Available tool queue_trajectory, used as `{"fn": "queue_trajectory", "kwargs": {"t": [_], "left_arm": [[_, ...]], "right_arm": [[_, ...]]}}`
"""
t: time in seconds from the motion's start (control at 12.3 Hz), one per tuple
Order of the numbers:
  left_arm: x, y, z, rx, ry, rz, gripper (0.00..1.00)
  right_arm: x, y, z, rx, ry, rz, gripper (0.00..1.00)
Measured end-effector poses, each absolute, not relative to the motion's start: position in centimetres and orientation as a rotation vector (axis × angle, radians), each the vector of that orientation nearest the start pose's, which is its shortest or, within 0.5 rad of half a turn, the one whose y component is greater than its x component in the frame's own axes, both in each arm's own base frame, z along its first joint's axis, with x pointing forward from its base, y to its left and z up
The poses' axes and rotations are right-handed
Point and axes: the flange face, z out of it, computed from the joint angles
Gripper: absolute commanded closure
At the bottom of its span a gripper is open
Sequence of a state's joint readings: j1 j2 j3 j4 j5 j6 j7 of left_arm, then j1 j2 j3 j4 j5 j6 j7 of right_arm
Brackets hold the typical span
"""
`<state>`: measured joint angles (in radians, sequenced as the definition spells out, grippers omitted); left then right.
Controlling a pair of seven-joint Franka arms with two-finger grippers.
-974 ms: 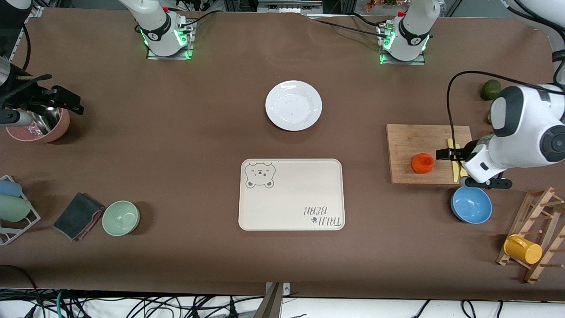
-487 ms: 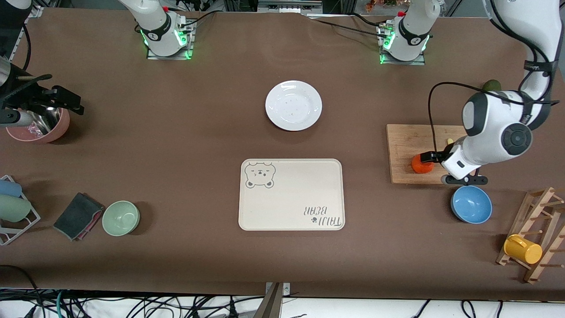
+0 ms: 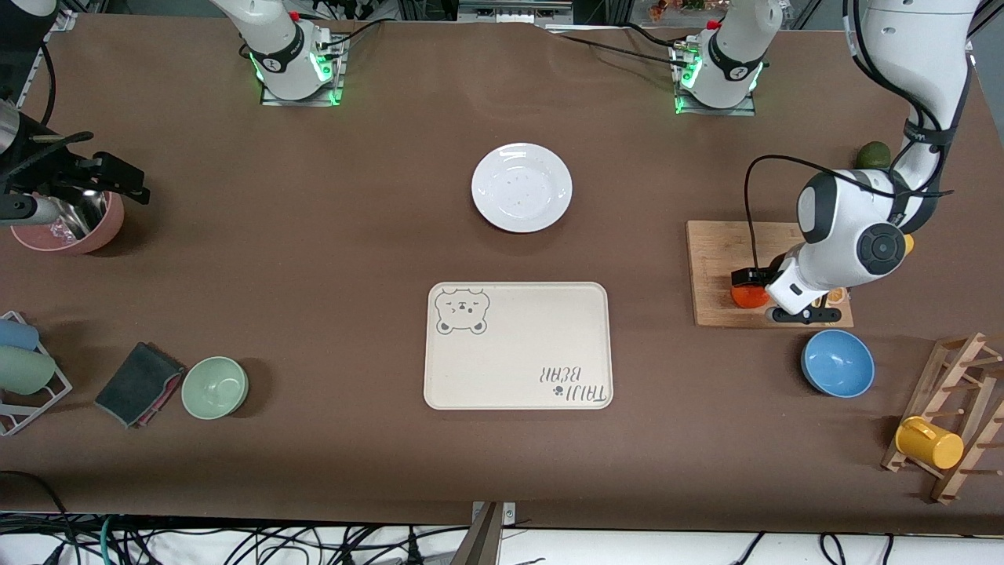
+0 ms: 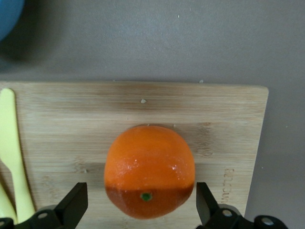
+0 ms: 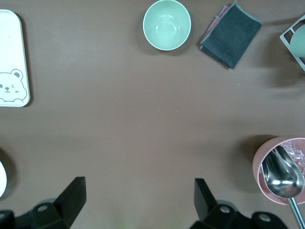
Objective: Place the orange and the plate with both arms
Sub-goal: 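Close the left gripper around the orange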
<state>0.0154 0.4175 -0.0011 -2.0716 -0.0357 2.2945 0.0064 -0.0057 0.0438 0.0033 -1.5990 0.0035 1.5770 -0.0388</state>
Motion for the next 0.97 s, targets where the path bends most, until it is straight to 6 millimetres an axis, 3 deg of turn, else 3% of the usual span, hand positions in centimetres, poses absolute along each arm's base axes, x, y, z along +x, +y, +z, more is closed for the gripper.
{"fn": "queue_trajectory", "kwargs": {"t": [0.32,0.65,0.97], "left_arm": [[56.7,0.7,19.4,-3.153,-0.058,0.319,0.0],[56.6,0.5,18.8,-3.153,-0.053,0.325,0.34],[57.0,0.1,19.1,-3.155,-0.043,0.309,0.43]], "right_arm": [[56.6,0.1,58.7,-3.134,-0.062,0.103,0.0],[56.6,0.1,58.7,-3.134,-0.062,0.103,0.0],[56.6,0.1,58.7,-3.134,-0.063,0.103,0.0]]}}
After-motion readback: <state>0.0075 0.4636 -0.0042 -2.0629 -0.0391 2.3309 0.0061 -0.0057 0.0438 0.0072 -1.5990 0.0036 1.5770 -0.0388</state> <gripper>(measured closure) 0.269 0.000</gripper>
